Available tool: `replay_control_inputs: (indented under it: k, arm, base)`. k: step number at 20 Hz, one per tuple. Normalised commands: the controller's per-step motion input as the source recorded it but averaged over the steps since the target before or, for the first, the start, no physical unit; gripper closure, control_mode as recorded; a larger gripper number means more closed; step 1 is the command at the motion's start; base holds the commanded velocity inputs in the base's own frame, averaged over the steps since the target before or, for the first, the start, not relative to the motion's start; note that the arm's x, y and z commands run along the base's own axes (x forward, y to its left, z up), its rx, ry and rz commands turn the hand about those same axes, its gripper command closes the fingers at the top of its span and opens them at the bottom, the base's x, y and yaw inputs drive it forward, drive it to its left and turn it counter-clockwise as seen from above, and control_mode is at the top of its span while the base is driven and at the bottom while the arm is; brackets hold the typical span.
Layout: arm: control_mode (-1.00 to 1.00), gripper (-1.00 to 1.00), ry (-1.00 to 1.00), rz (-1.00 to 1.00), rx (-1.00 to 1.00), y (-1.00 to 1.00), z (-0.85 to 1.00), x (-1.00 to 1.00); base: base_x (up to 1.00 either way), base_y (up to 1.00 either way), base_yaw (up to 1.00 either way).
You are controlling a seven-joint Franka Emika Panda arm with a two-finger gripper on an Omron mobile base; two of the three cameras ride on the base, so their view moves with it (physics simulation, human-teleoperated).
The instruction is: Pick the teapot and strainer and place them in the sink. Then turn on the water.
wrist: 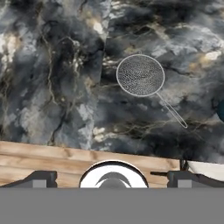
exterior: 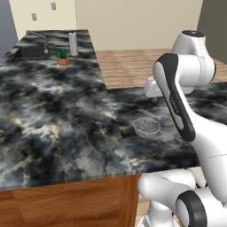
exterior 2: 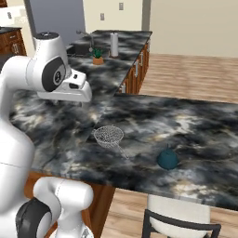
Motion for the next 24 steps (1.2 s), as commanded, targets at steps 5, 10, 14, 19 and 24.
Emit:
replay_control_inputs:
  k: [5, 10, 14, 19, 24]
  arm:
    - [-1.00, -1.00, 0.10, 0.16, 0.07, -0.44, -0.38, 0.33]
    - [-1.00, -1.00, 0.11, 0.25, 0.08, -0.57, -0.31, 0.51]
    - [-1.00, -1.00, 0.06, 0.04, 0.00, -0.16, -0.34, 0.18]
    - [-1.00, -1.00, 0.11, -0.04, -0.16, 0.00, -0.27, 0.00]
    - [-1.00, -1.00, 0.05, -0.06, -0.16, 0.00, -0.09, 0.00]
  base:
    - [0.00, 0.00, 0.00]
    - [0.00, 0.00, 0.00]
    - [0.00, 0.00, 0.00]
    - [0.00, 0.00, 0.00]
    - [0.00, 0.00, 0.00]
